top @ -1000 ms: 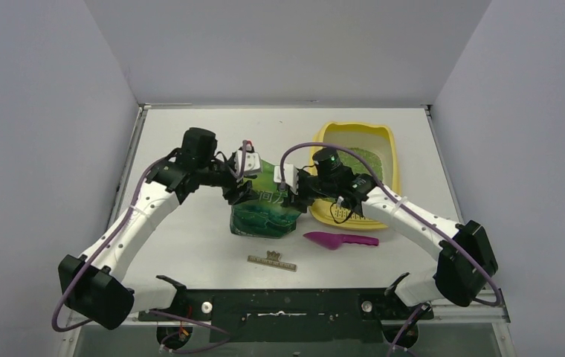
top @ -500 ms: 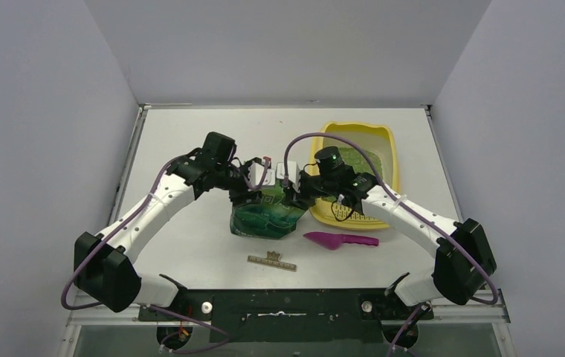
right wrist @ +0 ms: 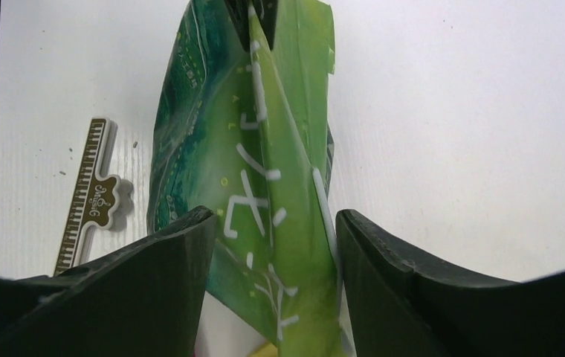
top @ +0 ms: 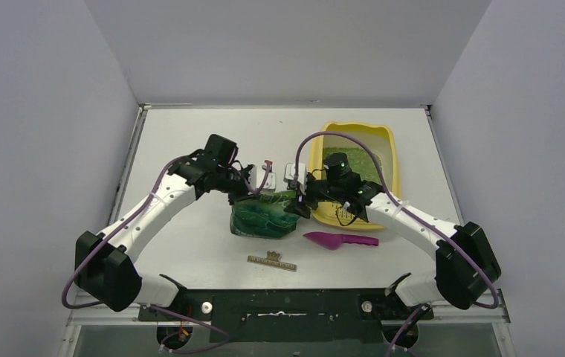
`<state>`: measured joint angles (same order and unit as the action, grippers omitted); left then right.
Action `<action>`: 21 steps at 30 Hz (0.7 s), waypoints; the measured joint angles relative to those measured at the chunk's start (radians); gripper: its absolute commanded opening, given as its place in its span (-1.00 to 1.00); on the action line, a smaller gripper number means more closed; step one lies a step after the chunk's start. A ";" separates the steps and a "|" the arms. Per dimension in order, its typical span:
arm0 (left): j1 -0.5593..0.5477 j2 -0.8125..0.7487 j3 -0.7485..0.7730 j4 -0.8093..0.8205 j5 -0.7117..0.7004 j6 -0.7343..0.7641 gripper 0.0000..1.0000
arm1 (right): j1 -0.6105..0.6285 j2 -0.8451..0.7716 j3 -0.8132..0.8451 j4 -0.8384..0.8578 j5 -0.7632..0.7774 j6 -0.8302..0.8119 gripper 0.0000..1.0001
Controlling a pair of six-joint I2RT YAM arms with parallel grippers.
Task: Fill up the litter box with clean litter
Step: Close the cat litter bag at the center of the board.
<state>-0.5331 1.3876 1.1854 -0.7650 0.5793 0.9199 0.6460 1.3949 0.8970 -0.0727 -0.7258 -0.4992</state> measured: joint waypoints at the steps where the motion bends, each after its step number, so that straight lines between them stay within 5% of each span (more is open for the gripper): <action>1: 0.005 -0.002 0.000 -0.003 0.006 -0.001 -1.00 | -0.006 -0.010 -0.005 -0.006 -0.005 -0.006 0.14; 11: 0.045 -0.006 0.015 -0.068 0.074 -0.045 -1.00 | 0.010 -0.059 -0.006 -0.093 0.004 -0.098 0.04; 16: 0.066 -0.006 0.022 -0.105 0.089 -0.055 -1.00 | 0.056 -0.030 0.001 -0.097 0.046 -0.120 -0.60; 21: 0.091 -0.016 0.022 -0.116 0.100 -0.063 -1.00 | 0.062 0.007 0.012 -0.085 0.038 -0.092 -0.94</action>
<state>-0.4423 1.3720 1.2072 -0.8810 0.6796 0.8566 0.7078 1.4017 0.9092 -0.1574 -0.6880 -0.5911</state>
